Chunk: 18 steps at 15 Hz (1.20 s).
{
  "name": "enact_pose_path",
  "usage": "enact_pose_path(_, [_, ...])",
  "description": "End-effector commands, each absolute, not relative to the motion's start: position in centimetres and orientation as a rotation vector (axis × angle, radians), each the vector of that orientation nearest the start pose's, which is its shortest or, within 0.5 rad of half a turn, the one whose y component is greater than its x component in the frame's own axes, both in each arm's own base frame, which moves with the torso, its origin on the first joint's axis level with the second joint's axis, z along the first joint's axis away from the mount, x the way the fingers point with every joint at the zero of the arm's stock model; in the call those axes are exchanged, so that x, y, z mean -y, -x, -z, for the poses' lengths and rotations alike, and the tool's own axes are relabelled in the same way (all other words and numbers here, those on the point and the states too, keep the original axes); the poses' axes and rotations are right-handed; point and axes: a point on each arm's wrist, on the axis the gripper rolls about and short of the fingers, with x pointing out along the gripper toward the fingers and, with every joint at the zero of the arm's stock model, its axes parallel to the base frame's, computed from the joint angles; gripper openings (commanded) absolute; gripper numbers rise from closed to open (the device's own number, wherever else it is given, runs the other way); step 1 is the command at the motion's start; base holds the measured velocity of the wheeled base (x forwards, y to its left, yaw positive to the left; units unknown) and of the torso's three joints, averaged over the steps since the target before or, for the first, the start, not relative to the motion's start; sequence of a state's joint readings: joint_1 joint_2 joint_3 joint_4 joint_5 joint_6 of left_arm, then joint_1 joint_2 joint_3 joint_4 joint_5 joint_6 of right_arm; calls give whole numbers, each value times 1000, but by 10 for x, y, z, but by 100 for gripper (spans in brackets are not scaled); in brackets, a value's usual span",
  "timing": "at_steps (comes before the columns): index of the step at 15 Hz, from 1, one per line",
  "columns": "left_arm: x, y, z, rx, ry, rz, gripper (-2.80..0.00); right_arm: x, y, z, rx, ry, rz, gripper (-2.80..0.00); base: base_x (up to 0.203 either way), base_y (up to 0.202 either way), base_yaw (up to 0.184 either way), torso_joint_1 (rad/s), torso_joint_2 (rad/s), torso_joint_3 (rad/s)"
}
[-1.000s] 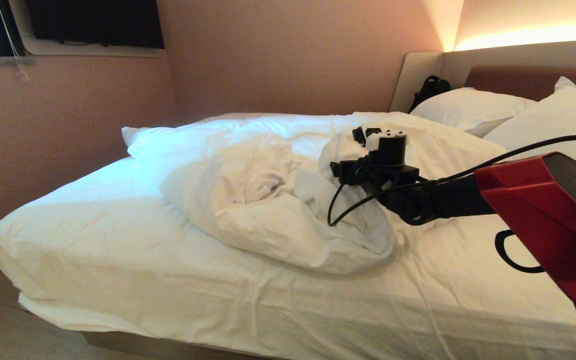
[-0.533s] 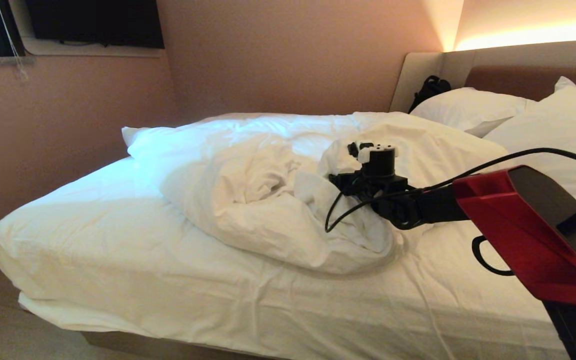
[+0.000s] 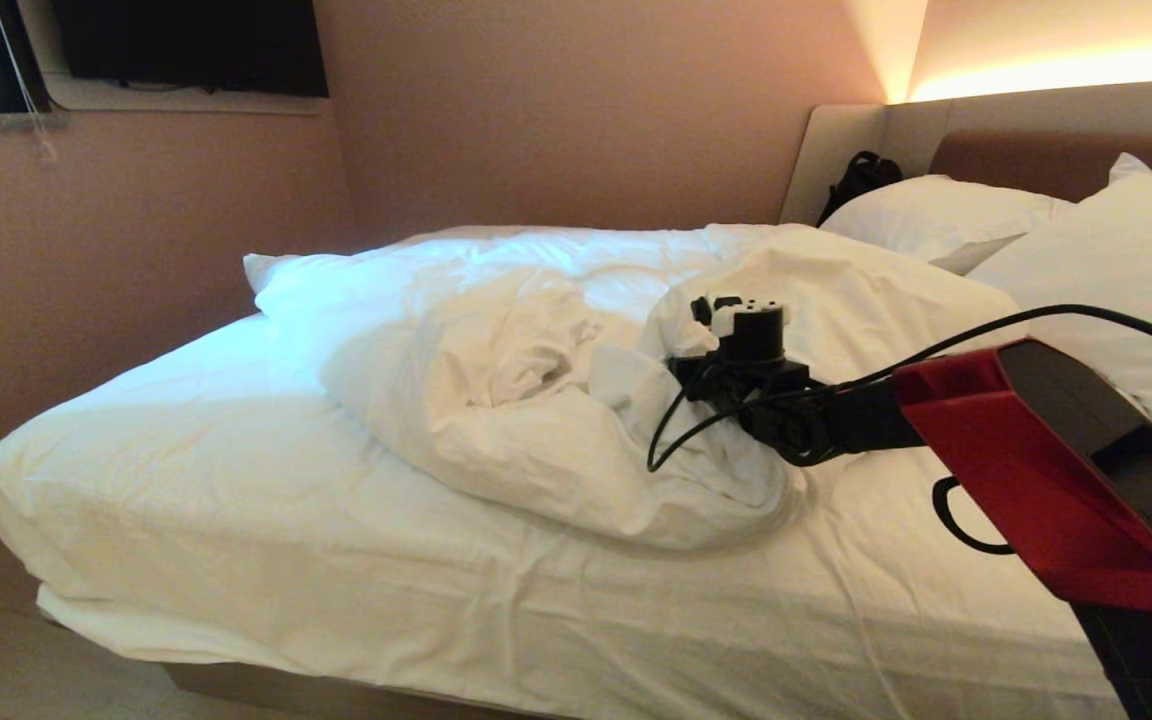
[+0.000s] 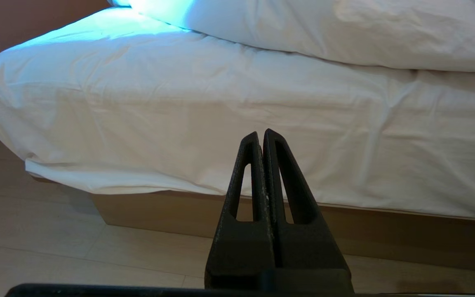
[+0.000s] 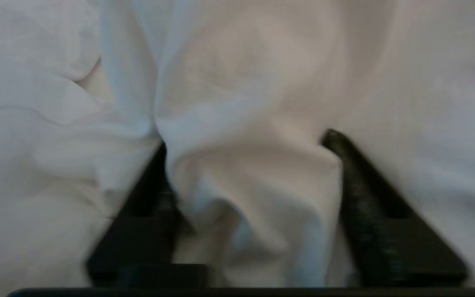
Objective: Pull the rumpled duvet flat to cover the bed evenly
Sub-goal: Flatten the corners of the folded blanket
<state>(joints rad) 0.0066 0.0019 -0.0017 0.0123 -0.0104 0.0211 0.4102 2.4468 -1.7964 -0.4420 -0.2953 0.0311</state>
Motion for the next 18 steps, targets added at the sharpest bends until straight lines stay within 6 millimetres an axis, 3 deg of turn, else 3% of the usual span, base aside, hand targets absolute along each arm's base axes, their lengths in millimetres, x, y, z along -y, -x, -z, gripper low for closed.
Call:
enact_pose_path(1, [0,23,-75,-12,-21,2,-280,-200,-474,-126,-193,39,-110,-280,0,0,0,0,0,0])
enact_pose_path(11, [0,23,-75,-12,-21,3,-280,-198,-471,-138,-173,30,-109,-280,0,0,0,0,0,0])
enact_pose_path(14, [0,23,-75,-12,-21,5,-280,-195,-465,-156,-146,21,-101,-280,0,0,0,0,0,0])
enact_pose_path(18, [0,23,-75,-12,-21,3,-280,-181,-440,-200,-119,13,-96,-280,0,0,0,0,0,0])
